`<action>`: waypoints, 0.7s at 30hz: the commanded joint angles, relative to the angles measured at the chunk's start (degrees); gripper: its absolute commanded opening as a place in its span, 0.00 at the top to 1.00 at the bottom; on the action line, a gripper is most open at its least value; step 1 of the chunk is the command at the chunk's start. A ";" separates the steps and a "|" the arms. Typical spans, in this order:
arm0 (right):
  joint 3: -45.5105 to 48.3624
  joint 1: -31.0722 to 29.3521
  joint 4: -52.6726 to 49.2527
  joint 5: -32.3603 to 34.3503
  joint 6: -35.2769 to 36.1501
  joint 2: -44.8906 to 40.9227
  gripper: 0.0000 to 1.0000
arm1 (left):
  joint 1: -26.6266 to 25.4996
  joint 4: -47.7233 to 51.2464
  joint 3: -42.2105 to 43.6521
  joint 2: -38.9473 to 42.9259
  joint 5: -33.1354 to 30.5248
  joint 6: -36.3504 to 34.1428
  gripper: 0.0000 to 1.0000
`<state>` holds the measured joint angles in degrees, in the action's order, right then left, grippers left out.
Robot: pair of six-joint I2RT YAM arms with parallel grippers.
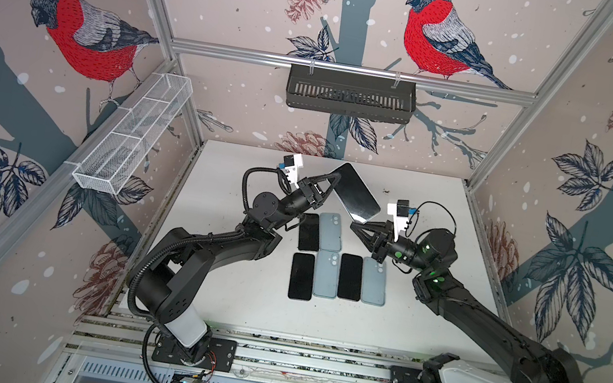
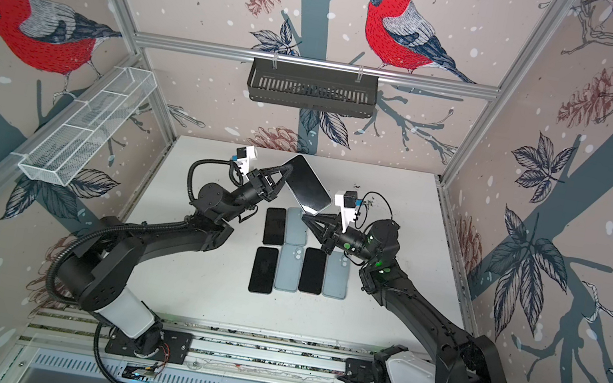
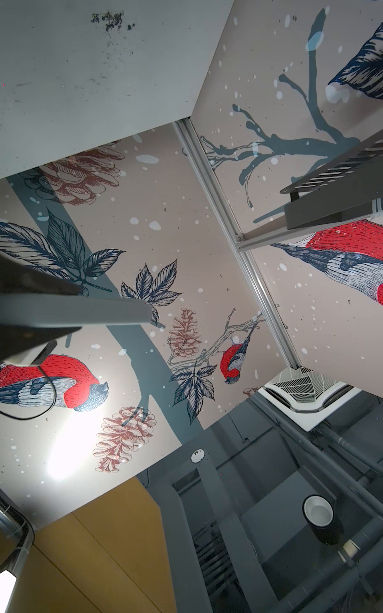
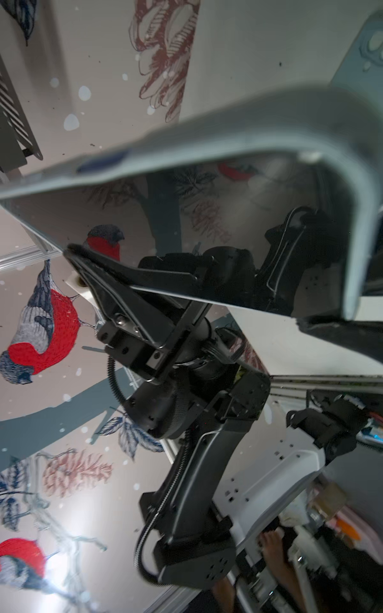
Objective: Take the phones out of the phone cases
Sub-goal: 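Raise the cased phone upright with the left gripper while the right approaches, then close the right gripper on the case's lower edge while the left holds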
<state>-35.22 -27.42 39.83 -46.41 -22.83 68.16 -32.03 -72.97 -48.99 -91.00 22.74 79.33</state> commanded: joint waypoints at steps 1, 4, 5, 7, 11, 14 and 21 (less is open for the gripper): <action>-1.61 -0.11 -15.20 10.12 23.11 0.98 1.00 | -0.32 5.94 -1.82 1.41 8.63 -0.20 1.00; -2.92 -0.49 -14.61 15.79 26.08 1.70 0.99 | 0.14 11.25 -3.15 2.59 9.44 -3.14 1.00; -3.00 -0.48 -13.21 18.38 26.00 1.94 0.98 | 0.26 12.83 -3.51 2.99 9.49 -4.15 1.00; -3.37 -0.46 -11.80 23.20 24.95 2.06 0.95 | 0.69 14.38 -4.39 3.11 10.42 -4.69 1.00; -1.18 -0.47 -11.12 32.49 22.94 -0.08 0.37 | 3.43 16.27 -5.86 3.60 14.28 -5.09 1.00; 1.11 0.60 -13.34 38.56 22.32 -3.62 0.16 | 6.17 23.17 -7.45 5.61 17.67 -9.80 1.00; 2.36 6.78 -12.85 37.18 16.25 -11.73 0.02 | 13.26 39.91 -15.20 7.20 33.02 -25.65 1.00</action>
<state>-32.86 -22.61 25.02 -8.05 -3.16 58.04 -20.03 -39.53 -61.58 -84.44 46.04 62.89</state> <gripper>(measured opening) 0.994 0.123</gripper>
